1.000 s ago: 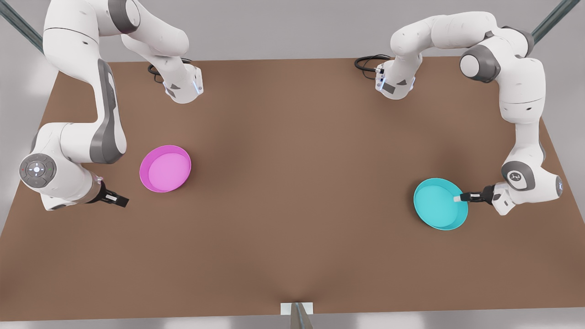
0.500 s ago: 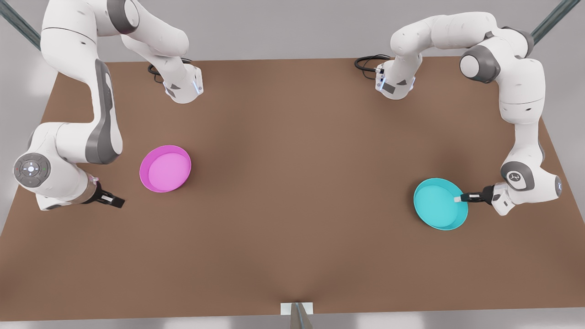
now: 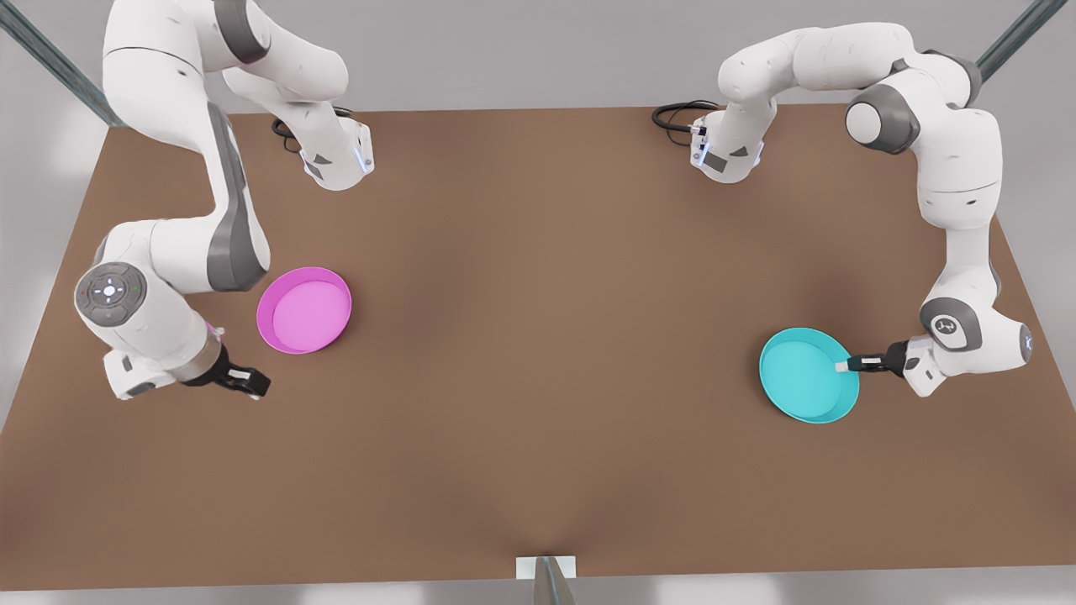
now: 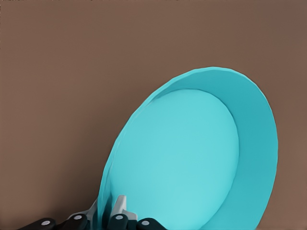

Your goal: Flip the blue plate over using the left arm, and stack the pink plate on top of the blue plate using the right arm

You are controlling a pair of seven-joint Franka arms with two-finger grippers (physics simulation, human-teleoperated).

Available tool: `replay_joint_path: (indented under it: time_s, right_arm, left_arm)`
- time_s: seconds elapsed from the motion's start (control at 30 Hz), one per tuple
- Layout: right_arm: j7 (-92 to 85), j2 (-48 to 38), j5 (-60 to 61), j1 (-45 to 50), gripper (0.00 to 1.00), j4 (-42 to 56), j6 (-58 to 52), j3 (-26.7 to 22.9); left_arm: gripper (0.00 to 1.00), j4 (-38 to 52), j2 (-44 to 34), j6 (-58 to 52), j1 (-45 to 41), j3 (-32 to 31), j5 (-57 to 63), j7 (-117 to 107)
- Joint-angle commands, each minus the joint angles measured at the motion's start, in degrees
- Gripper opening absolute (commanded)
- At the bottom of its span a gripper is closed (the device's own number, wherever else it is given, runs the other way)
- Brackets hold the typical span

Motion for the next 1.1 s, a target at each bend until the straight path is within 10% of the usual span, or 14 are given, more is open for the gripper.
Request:
replay_joint_path:
  time_s: [0.0, 1.07]
  right_arm:
    - [-0.01, 0.01, 0.09, -0.11, 1.00, 0.01, 0.01, 0.00]
    - [9.22, 0.10, 10.29, -1.25, 1.00, -0.26, -16.86, 0.00]
  left_arm:
    - [0.29, 0.00, 0.00, 0.00, 0.00, 0.00, 0.00, 0.00]
    - [0.21, 0.96, -1.67, -1.84, -0.26, 0.00, 0.17, -0.35]
